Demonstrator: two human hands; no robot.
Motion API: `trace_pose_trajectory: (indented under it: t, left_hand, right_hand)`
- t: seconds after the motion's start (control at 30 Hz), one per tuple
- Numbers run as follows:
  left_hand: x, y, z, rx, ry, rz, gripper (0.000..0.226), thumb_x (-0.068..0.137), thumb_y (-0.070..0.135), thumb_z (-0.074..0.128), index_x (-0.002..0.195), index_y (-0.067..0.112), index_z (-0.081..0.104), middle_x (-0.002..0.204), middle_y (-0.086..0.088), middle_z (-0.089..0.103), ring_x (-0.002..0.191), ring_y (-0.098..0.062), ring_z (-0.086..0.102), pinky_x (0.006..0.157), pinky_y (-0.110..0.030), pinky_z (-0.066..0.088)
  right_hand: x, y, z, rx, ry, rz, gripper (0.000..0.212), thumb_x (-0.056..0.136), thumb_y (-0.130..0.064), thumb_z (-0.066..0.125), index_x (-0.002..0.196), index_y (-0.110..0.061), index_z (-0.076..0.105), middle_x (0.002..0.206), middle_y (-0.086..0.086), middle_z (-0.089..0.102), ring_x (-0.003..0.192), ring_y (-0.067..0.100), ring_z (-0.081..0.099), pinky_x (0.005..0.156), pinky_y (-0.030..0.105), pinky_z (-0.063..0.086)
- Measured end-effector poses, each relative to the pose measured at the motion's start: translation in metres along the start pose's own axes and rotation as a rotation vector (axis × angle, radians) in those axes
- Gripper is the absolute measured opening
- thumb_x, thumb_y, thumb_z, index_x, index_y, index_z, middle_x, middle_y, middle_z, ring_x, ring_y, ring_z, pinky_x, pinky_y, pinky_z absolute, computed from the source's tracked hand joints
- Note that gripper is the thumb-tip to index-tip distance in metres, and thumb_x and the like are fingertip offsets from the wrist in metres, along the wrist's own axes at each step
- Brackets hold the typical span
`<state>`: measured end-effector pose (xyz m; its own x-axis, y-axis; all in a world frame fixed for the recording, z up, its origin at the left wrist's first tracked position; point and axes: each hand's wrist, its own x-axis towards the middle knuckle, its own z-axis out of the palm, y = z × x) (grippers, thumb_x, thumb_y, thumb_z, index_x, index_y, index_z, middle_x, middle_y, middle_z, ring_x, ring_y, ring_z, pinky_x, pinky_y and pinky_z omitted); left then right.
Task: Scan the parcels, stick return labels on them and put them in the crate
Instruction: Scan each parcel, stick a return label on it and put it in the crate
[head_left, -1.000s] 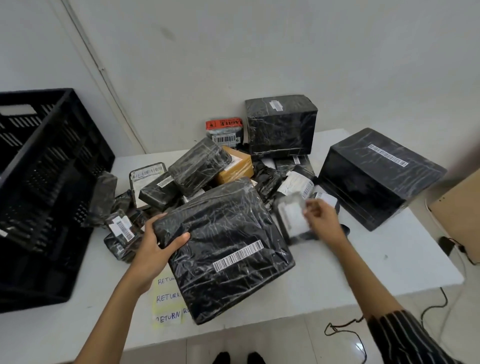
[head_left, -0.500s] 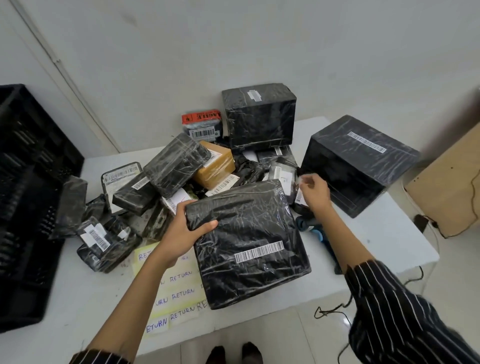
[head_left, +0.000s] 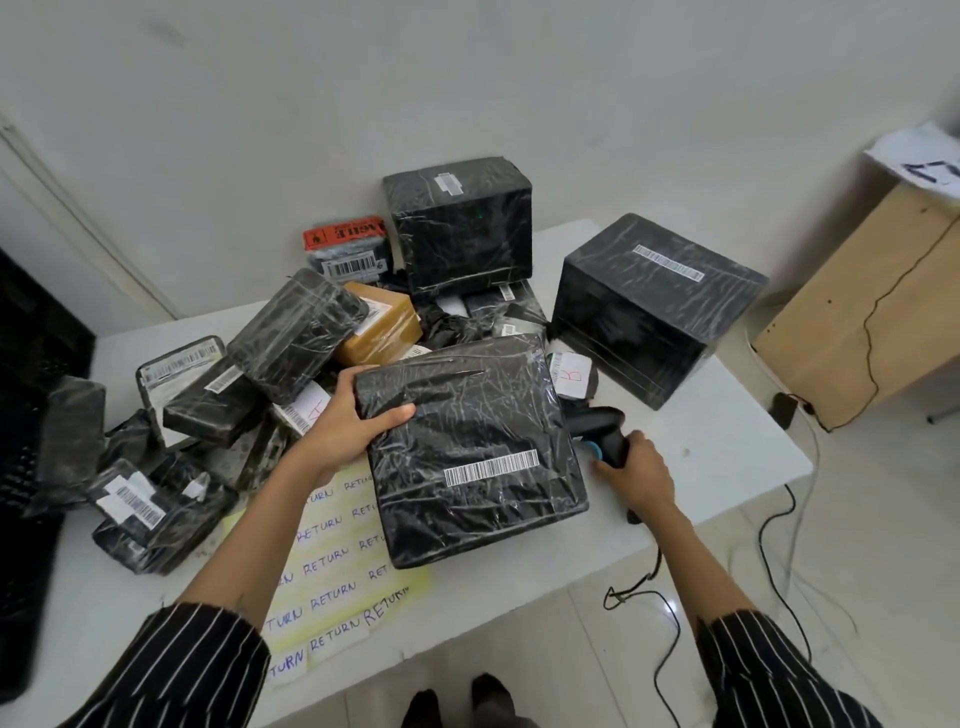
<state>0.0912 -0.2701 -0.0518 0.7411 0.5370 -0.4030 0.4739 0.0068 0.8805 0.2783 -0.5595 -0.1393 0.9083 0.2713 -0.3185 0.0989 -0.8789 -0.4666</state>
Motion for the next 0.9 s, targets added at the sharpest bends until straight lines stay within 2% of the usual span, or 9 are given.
trace_pose_trajectory:
  t: [0.07, 0.17, 0.27, 0.37, 0.43, 0.53, 0.63, 0.77, 0.9]
  left_hand:
    - [0.003, 0.003, 0.002, 0.024, 0.001, 0.005, 0.080, 0.069, 0.044, 0.075, 0.133, 0.036, 0.027, 0.131, -0.002, 0.048, 0.115, -0.022, 0.053, 0.098, -0.045, 0.047]
    - [0.007, 0.008, 0.005, 0.076, 0.013, 0.019, 0.088, 0.065, 0.049, 0.075, 0.136, 0.035, 0.025, 0.135, -0.001, 0.045, 0.119, -0.022, 0.050, 0.100, -0.045, 0.045]
    - [0.011, 0.012, 0.010, 0.070, 0.014, 0.021, 0.083, 0.073, 0.042, 0.074, 0.138, 0.033, 0.023, 0.135, -0.003, 0.044, 0.119, -0.024, 0.049, 0.096, -0.042, 0.046]
    - [0.016, 0.016, 0.015, 0.060, 0.003, 0.037, 0.085, 0.074, 0.041, 0.075, 0.140, 0.031, 0.022, 0.139, -0.004, 0.042, 0.126, -0.026, 0.043, 0.103, -0.044, 0.041]
    - [0.019, 0.020, 0.019, 0.062, -0.003, 0.061, 0.084, 0.076, 0.037, 0.074, 0.142, 0.025, 0.021, 0.139, -0.004, 0.041, 0.124, -0.021, 0.042, 0.104, -0.039, 0.038]
    - [0.022, 0.026, 0.025, 0.071, -0.009, 0.094, 0.083, 0.079, 0.033, 0.073, 0.143, 0.019, 0.021, 0.140, -0.003, 0.039, 0.118, -0.014, 0.039, 0.100, -0.031, 0.036]
    - [0.023, 0.027, 0.027, 0.085, 0.006, 0.105, 0.088, 0.077, 0.035, 0.074, 0.145, 0.019, 0.020, 0.140, -0.002, 0.040, 0.124, -0.017, 0.041, 0.105, -0.035, 0.036]
    - [0.020, 0.025, 0.028, 0.106, 0.047, 0.128, 0.087, 0.075, 0.037, 0.075, 0.143, 0.018, 0.024, 0.142, -0.004, 0.040, 0.128, -0.021, 0.041, 0.109, -0.038, 0.034]
    - [0.013, 0.025, 0.033, 0.102, 0.075, 0.163, 0.080, 0.080, 0.031, 0.073, 0.142, 0.018, 0.025, 0.140, -0.002, 0.041, 0.125, -0.018, 0.041, 0.098, -0.026, 0.031]
  right_hand:
    - [-0.012, 0.000, -0.008, 0.135, 0.066, -0.024, 0.046, 0.081, -0.030, 0.071, 0.109, -0.007, 0.044, 0.109, 0.014, 0.060, 0.095, 0.034, 0.058, 0.070, 0.037, 0.044]
    - [-0.040, -0.008, -0.027, 0.370, 0.247, -0.022, 0.055, 0.080, -0.024, 0.072, 0.124, -0.006, 0.044, 0.110, 0.011, 0.062, 0.099, 0.029, 0.059, 0.076, 0.030, 0.042]
    - [-0.064, -0.014, -0.046, 0.648, 0.317, 0.010, 0.042, 0.081, -0.019, 0.070, 0.117, -0.005, 0.053, 0.097, 0.008, 0.068, 0.084, 0.017, 0.066, 0.073, 0.022, 0.046]
    - [-0.095, -0.026, -0.059, 0.765, 0.212, -0.063, 0.020, 0.087, -0.017, 0.065, 0.090, 0.002, 0.061, 0.072, 0.009, 0.067, 0.056, 0.011, 0.064, 0.052, 0.020, 0.048]
    - [-0.117, -0.036, -0.061, 0.787, 0.119, -0.082, 0.023, 0.090, -0.019, 0.061, 0.079, 0.001, 0.059, 0.065, 0.012, 0.062, 0.050, 0.012, 0.056, 0.047, 0.024, 0.048]
    - [-0.148, -0.050, -0.060, 0.822, -0.027, -0.087, 0.024, 0.091, -0.024, 0.060, 0.081, -0.002, 0.057, 0.065, 0.013, 0.059, 0.052, 0.015, 0.053, 0.053, 0.034, 0.051]
    - [-0.173, -0.057, -0.052, 0.790, -0.020, -0.104, 0.029, 0.088, -0.027, 0.063, 0.079, 0.000, 0.057, 0.062, 0.017, 0.062, 0.050, 0.021, 0.056, 0.048, 0.026, 0.049]
    - [-0.193, -0.060, -0.037, 0.765, 0.041, -0.084, 0.030, 0.084, -0.028, 0.067, 0.073, -0.002, 0.058, 0.053, 0.015, 0.058, 0.044, 0.015, 0.053, 0.047, 0.027, 0.045]
    - [-0.204, -0.062, -0.026, 0.783, -0.022, -0.055, 0.030, 0.086, -0.032, 0.064, 0.076, -0.004, 0.058, 0.054, 0.015, 0.057, 0.044, 0.016, 0.052, 0.047, 0.024, 0.045]
